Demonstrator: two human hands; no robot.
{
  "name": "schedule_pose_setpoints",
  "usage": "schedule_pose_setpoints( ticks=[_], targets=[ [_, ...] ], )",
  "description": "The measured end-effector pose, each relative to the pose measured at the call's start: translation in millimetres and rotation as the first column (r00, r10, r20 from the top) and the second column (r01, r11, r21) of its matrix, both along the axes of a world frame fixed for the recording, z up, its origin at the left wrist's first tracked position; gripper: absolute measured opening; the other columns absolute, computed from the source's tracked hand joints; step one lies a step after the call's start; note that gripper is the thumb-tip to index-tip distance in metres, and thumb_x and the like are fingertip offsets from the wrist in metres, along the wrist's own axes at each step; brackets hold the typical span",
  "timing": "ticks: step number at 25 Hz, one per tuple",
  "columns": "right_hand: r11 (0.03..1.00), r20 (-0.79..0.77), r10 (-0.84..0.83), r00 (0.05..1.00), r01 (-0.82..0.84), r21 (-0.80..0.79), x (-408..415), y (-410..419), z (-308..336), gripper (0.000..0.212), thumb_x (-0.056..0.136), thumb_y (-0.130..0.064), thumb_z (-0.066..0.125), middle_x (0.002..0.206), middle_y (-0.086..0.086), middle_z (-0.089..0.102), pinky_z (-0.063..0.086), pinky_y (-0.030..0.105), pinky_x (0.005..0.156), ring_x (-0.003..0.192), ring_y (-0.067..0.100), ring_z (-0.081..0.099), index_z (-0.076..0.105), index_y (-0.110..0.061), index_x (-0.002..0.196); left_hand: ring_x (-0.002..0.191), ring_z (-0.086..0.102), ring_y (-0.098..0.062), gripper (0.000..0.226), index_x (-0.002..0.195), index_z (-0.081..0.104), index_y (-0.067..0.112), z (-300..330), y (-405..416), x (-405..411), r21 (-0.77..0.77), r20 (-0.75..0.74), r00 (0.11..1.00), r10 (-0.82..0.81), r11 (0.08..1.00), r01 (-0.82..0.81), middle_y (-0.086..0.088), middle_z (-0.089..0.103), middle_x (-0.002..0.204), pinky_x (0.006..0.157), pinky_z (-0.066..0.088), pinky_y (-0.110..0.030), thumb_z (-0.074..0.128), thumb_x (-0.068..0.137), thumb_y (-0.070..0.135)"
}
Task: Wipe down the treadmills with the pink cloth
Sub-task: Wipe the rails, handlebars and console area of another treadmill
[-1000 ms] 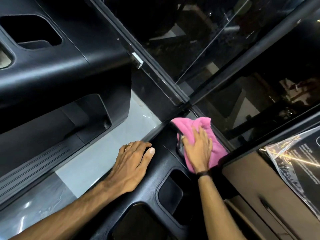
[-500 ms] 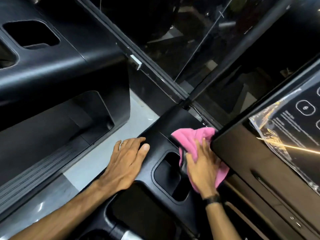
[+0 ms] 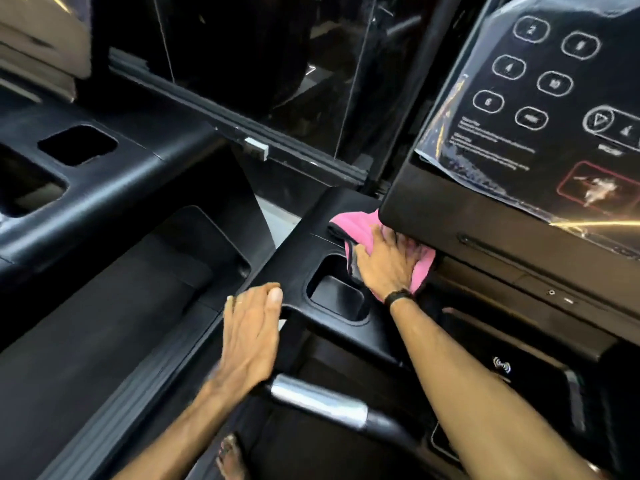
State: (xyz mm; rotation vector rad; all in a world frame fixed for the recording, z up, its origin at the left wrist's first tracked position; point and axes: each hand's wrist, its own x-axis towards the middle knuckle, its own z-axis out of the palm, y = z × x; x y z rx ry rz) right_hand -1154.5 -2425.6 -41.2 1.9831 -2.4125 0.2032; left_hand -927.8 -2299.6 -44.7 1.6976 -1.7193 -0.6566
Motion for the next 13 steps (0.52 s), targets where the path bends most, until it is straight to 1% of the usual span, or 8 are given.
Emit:
schedule_pose_setpoints(
  ticks=[2, 3, 5, 7, 8, 10, 11, 13],
  targets=[
    [0.999, 0.004, 0.038, 0.999, -0.038, -0.03, 9, 21, -4, 0.058, 0.091, -0.049, 0.038, 0.157, 0.004, 0.035, 0.013, 0.063, 0.116, 0.146, 0.029, 0.025, 0.044, -0.025, 0.144, 0.116, 0.04, 0.0, 0.064, 0.127, 0.053, 0.029, 11, 2, -1, -0.003, -0.077, 0.997, 0.028, 1.0, -0.028, 0.017, 0.05, 0.116, 0.121, 0.013, -0.046, 0.005, 0.094, 0.055],
    [0.999, 0.014, 0.049, 0.999, -0.049, -0.019, 14, 35, -6, 0.059, 0.092, -0.049, 0.038, 0.16, 0.004, 0.031, 0.009, 0.065, 0.115, 0.149, 0.029, 0.022, 0.042, -0.026, 0.147, 0.112, 0.038, 0.003, 0.063, 0.124, 0.055, 0.029, 16, -3, 0, -0.016, -0.094, 0.995, 0.026, 0.999, -0.028, 0.017, 0.051, 0.115, 0.121, 0.012, -0.046, 0.006, 0.094, 0.055],
    [0.999, 0.027, 0.045, 0.999, -0.046, 0.012, 22, 66, -9, 0.06, 0.095, -0.05, 0.037, 0.165, 0.002, 0.023, 0.0, 0.068, 0.113, 0.152, 0.028, 0.015, 0.036, -0.03, 0.151, 0.106, 0.04, 0.001, 0.058, 0.115, 0.056, 0.028, 20, -14, 4, -0.03, -0.059, 0.998, 0.007, 0.999, -0.009, 0.016, 0.053, 0.109, 0.118, 0.019, -0.051, 0.006, 0.096, 0.052],
    [0.999, 0.014, 0.013, 1.0, -0.013, 0.037, 25, 97, -11, 0.065, 0.094, -0.055, 0.027, 0.167, 0.0, 0.015, -0.006, 0.069, 0.113, 0.154, 0.027, 0.01, 0.031, -0.033, 0.154, 0.103, 0.044, -0.006, 0.054, 0.104, 0.055, 0.028, 15, -24, 13, -0.036, -0.025, 1.0, -0.018, 0.999, 0.017, 0.014, 0.053, 0.104, 0.112, 0.026, -0.056, 0.006, 0.098, 0.051],
    [0.999, -0.003, 0.014, 1.0, -0.014, 0.035, 27, 106, -11, 0.068, 0.091, -0.057, 0.02, 0.168, 0.0, 0.013, -0.007, 0.07, 0.113, 0.155, 0.027, 0.009, 0.031, -0.034, 0.155, 0.106, 0.047, -0.009, 0.056, 0.106, 0.056, 0.028, 11, -26, 18, -0.036, -0.032, 0.999, -0.007, 0.999, 0.006, 0.014, 0.054, 0.105, 0.112, 0.026, -0.056, 0.006, 0.097, 0.052],
    [0.998, -0.055, 0.049, 0.997, -0.047, 0.037, 32, 112, -15, 0.072, 0.089, -0.059, 0.015, 0.167, 0.001, 0.015, -0.005, 0.072, 0.113, 0.154, 0.028, 0.012, 0.032, -0.035, 0.154, 0.116, 0.047, -0.009, 0.064, 0.117, 0.058, 0.027, 9, -27, 25, -0.018, -0.077, 0.996, 0.034, 0.999, -0.035, 0.016, 0.053, 0.114, 0.118, 0.019, -0.052, 0.005, 0.095, 0.054],
    [0.997, -0.074, 0.078, 0.994, -0.076, 0.033, 37, 110, -16, 0.069, 0.09, -0.059, 0.019, 0.166, 0.001, 0.021, -0.001, 0.074, 0.113, 0.153, 0.028, 0.017, 0.035, -0.035, 0.153, 0.117, 0.044, -0.005, 0.067, 0.121, 0.058, 0.026, 8, -27, 29, -0.008, -0.099, 0.994, 0.049, 0.999, -0.05, 0.017, 0.051, 0.116, 0.12, 0.014, -0.05, 0.004, 0.094, 0.056],
    [0.985, -0.072, 0.167, 0.983, -0.17, -0.036, 50, 109, -21, 0.063, 0.092, -0.055, 0.031, 0.161, -0.001, 0.033, 0.011, 0.075, 0.113, 0.149, 0.027, 0.031, 0.039, -0.035, 0.152, 0.116, 0.038, 0.003, 0.067, 0.124, 0.056, 0.027, 3, -25, 35, 0.007, -0.132, 0.99, 0.056, 0.998, -0.056, 0.018, 0.05, 0.119, 0.123, 0.007, -0.044, 0.005, 0.094, 0.058]
  ],
)
